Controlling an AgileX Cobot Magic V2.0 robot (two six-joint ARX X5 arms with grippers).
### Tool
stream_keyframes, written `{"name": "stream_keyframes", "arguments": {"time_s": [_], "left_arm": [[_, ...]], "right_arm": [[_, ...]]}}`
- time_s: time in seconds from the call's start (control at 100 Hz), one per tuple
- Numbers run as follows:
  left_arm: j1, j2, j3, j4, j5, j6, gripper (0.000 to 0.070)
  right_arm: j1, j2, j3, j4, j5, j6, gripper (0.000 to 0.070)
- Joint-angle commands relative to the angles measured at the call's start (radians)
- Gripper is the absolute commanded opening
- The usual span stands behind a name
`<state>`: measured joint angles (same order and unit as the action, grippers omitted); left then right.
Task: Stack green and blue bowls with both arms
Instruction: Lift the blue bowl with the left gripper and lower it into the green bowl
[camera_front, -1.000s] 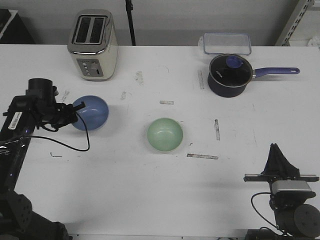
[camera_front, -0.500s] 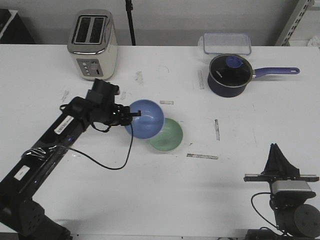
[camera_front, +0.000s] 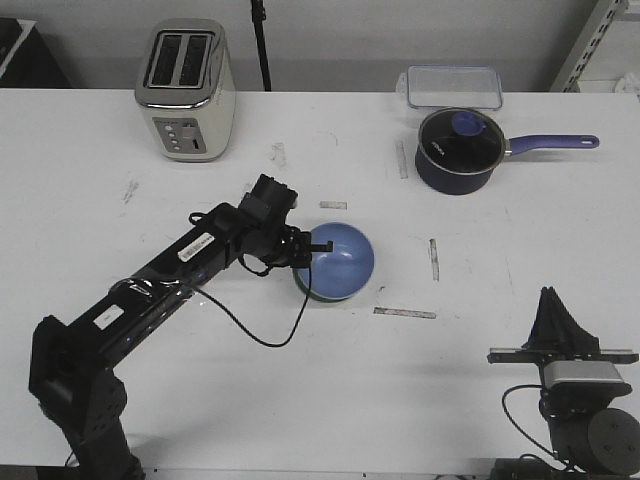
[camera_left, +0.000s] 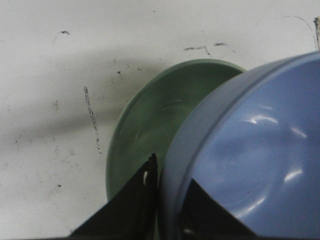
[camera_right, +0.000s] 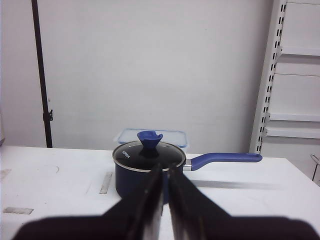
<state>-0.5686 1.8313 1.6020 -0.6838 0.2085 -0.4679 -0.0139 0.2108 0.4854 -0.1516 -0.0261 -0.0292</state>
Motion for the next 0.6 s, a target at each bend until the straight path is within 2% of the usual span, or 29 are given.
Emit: {"name": "stream_keyframes", "arguments": {"time_s": [0.0,0.19,0.32,0.59], "left_arm": [[-0.01,0.028,0.027,0.006,0.002,-0.024,0.0001],[-0.016,0.036,0.027,0.022,0.002,-0.023,0.0013],[-0.016,0.036,0.027,0.023,0.003,-0.016,0.0217],[-0.016,0.016,0.029,0.022,0.003,-0.012,0.0219]], "right_arm": [[0.001,-0.002,-0.003,0.009,0.0,0.01,0.0016],[0.001,-0.002,-0.003,0.009,0.0,0.01,0.0016],[0.001,-0.002,-0.003,0.009,0.0,0.01,0.0016],[0.001,-0.002,-0.003,0.009,0.0,0.01,0.0016]]}}
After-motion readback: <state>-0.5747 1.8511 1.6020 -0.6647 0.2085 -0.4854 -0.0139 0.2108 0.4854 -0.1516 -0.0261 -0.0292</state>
